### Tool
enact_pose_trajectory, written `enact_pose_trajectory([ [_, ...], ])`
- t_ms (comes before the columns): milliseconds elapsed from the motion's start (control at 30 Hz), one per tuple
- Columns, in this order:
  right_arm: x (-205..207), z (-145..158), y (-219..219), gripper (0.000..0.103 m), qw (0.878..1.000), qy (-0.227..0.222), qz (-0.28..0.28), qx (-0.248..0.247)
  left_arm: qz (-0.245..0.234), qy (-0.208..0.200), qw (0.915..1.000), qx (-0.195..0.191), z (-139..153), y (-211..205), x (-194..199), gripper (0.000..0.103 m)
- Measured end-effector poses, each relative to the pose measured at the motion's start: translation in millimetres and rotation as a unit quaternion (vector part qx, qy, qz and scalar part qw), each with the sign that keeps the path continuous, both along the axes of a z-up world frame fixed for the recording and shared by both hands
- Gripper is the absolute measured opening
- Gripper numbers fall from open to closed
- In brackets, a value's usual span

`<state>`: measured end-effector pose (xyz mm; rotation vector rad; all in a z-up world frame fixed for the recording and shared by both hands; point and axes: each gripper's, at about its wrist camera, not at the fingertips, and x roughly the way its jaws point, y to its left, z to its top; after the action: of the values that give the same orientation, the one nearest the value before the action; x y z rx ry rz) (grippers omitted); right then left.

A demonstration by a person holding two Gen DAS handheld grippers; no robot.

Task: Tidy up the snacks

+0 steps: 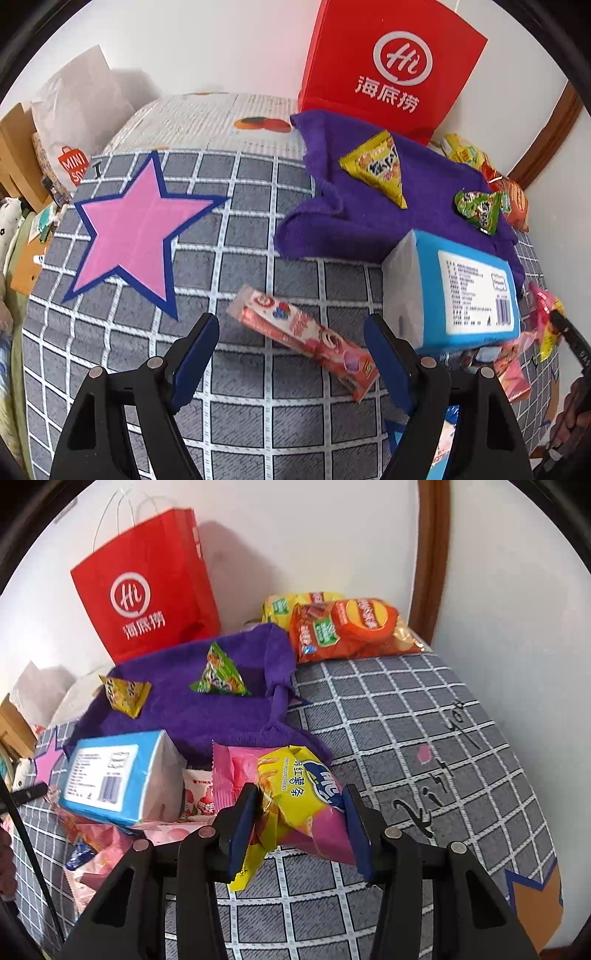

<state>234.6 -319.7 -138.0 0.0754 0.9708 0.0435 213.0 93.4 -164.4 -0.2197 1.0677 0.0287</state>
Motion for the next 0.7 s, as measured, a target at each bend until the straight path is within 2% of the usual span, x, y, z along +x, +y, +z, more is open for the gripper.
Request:
enact_pose_trajectory([
  [333,-14,12,2,0.046,1.0,-0.011,-0.001,-0.007,-0.011,0.021,0.9995,-0.019,-28,-11,7,0.077],
  [533,-17,11,7,0.046,1.0,-0.008,0.005,-0.01,-0.016,0.015,0.9998,-0.001,-36,-18,16,0.069],
  [600,-17,12,8,0.046,1.0,-0.008,0.006,-0.011,-0.017,0.014,0.9996,0.016,-36,-21,18,0.054],
  [633,-17,12,9,0.046,1.0,-0.009,0.007,-0.013,-0.019,0.013,0.9995,0.023,-35,-22,18,0.05],
  [700,-17,14,11,0.046,1.0,-0.011,0.009,-0.014,-0.024,0.011,0.9994,0.022,-35,-23,18,0.036],
])
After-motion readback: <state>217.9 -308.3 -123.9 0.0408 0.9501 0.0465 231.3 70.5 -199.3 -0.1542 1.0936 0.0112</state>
